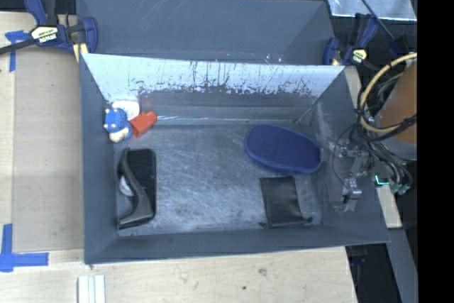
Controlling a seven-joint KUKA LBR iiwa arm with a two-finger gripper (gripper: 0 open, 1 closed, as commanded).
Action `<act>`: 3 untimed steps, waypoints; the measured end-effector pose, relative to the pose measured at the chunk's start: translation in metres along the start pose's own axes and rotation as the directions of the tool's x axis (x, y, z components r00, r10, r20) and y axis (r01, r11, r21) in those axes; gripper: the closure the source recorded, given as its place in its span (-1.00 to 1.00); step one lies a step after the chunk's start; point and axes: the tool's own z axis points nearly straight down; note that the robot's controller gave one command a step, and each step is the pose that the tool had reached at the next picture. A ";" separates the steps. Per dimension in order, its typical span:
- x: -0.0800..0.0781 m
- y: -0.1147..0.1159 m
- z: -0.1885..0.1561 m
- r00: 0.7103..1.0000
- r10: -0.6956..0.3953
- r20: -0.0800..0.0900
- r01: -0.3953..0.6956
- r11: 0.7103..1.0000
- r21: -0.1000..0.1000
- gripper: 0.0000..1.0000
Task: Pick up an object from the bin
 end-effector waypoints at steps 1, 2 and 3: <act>-0.005 0.036 0.081 0.922 -0.387 0.010 0.387 0.922 0.007 -1.00; 0.010 0.060 0.052 0.728 -0.685 0.008 0.685 0.728 0.007 -1.00; -0.015 0.071 0.028 0.559 -0.829 0.006 0.829 0.559 0.008 -1.00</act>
Offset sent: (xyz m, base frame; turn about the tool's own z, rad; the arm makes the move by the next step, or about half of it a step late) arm 0.0024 0.0373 -0.0820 -0.3987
